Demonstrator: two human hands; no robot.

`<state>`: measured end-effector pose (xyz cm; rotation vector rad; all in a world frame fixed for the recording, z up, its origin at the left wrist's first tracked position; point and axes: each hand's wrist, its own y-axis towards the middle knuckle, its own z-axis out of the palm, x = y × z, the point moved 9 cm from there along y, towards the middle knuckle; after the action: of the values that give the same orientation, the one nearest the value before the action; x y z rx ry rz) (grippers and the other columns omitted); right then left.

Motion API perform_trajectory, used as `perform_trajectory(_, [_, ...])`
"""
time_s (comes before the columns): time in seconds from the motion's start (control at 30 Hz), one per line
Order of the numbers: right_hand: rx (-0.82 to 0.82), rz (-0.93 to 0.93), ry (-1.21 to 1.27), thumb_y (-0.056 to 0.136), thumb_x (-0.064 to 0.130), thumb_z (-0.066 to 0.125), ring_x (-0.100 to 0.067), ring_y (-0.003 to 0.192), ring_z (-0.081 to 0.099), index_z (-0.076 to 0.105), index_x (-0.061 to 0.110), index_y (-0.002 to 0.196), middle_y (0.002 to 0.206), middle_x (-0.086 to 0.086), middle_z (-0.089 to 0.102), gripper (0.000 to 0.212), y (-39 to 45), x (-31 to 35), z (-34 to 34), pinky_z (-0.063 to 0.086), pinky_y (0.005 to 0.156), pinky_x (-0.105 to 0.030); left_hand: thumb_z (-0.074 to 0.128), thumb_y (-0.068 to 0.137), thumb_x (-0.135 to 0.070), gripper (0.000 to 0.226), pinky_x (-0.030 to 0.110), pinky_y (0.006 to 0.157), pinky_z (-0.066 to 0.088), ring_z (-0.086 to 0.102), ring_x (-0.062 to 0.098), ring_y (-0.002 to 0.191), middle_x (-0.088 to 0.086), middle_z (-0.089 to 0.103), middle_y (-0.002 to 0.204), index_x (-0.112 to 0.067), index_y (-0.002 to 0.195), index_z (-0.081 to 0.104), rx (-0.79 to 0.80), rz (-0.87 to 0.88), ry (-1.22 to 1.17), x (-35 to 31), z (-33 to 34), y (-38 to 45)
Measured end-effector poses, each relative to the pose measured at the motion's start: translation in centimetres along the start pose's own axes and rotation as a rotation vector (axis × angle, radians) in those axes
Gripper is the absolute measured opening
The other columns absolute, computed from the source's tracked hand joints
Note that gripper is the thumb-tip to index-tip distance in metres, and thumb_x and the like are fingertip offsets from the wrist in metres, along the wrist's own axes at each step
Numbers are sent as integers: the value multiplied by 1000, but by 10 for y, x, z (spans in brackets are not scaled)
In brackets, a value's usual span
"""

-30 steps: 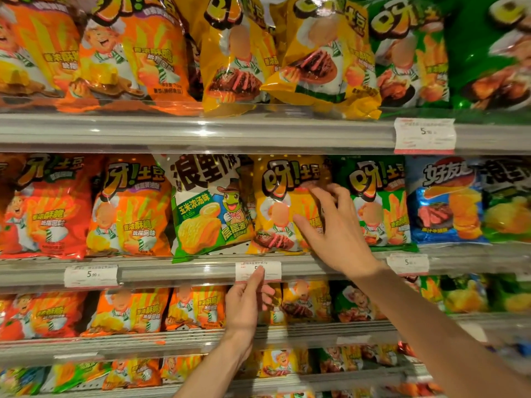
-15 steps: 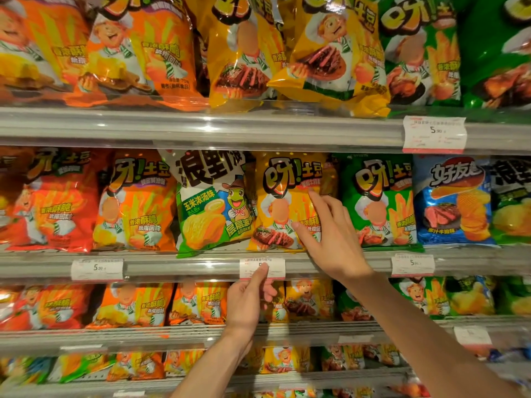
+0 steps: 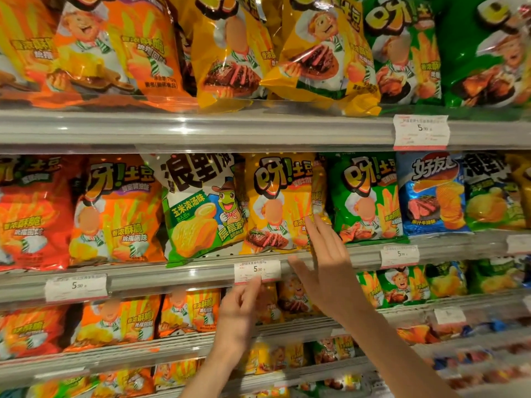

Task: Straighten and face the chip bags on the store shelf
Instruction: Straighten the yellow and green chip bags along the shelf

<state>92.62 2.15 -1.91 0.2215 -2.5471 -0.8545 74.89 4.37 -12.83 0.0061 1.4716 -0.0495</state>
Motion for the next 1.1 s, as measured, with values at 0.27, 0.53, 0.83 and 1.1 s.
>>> perform_trajectory(0.27, [131,57,-118,99,58,46,-15,155,5,24,26,158,168,2,10,71,-77,-6,16,14,123,-39,51,87,-66,36,27,86,54,64,1,102,-21,66,112,-46,116,59,196,341,677,-4,-29,-18])
perform_trajectory(0.53, [486,106,-76,97,71,30,-1,151,7,7,43,157,164,22,7,70,-137,-41,42,16,123,-31,42,98,-61,55,23,87,48,61,15,116,-7,60,129,-27,141,52,358,552,1020,-2,-5,-47])
perform_trajectory(0.83, [497,162,-20,94,75,31,0,147,17,11,45,156,162,23,14,71,-146,-123,5,19,120,-25,26,100,-67,60,29,102,46,54,13,124,-7,59,134,-30,142,48,301,554,1162,-2,69,-59])
perform_trajectory(1.1, [491,124,2,84,85,6,-22,140,42,34,29,153,154,5,38,93,-129,-243,-71,39,109,-35,49,97,-49,46,21,89,38,60,16,106,-4,64,117,-24,135,56,94,585,1219,-3,197,-65])
